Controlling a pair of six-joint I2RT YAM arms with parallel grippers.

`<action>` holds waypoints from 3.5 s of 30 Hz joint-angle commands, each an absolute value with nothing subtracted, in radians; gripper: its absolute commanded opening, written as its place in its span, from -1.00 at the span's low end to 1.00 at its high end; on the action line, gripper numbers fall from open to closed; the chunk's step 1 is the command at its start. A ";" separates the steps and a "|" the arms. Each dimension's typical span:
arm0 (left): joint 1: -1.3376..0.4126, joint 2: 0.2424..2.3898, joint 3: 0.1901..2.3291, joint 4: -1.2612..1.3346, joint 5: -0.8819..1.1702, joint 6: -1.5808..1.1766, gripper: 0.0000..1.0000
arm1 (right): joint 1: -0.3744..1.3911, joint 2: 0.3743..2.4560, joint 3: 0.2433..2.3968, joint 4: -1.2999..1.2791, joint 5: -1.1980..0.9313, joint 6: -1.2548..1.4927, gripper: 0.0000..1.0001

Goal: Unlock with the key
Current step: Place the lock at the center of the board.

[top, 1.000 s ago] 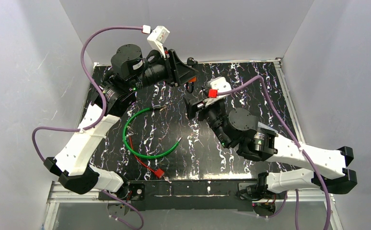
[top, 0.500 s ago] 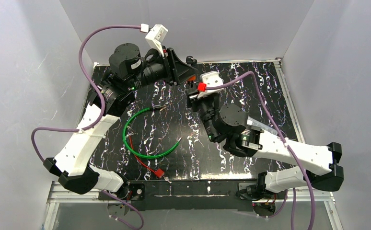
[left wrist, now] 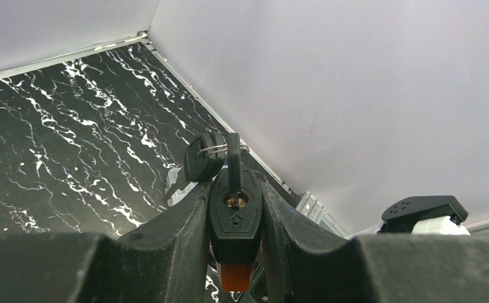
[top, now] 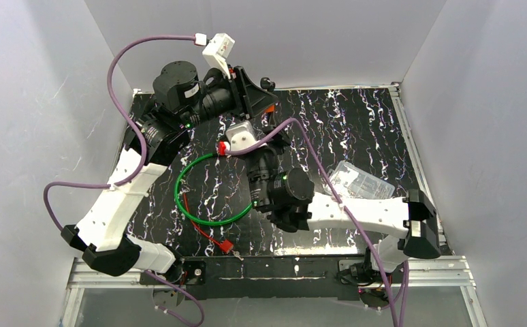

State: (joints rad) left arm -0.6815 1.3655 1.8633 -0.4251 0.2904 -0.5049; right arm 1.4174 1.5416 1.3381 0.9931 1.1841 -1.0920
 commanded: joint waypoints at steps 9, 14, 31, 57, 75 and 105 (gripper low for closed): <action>-0.654 1.319 1.846 -0.403 0.248 -0.477 -1.00 | 1.449 1.145 1.355 0.140 1.063 -0.288 0.59; -0.645 1.332 1.862 -0.400 0.249 -0.440 -1.00 | 1.450 1.044 1.360 -0.163 0.961 -0.112 0.64; -0.670 1.357 1.372 -0.239 0.668 -0.476 -1.00 | 1.443 0.694 1.197 -0.687 1.238 0.444 0.73; -0.887 1.968 1.295 -0.275 1.008 -0.120 -1.00 | 1.443 0.491 1.147 -0.959 1.311 0.679 0.80; -0.796 2.111 1.403 -0.519 0.867 0.352 -1.00 | 1.443 0.453 1.057 -0.862 1.305 0.625 0.83; -0.421 1.973 2.036 -1.111 0.770 0.170 0.97 | 1.126 0.694 1.068 -0.662 0.936 0.484 0.87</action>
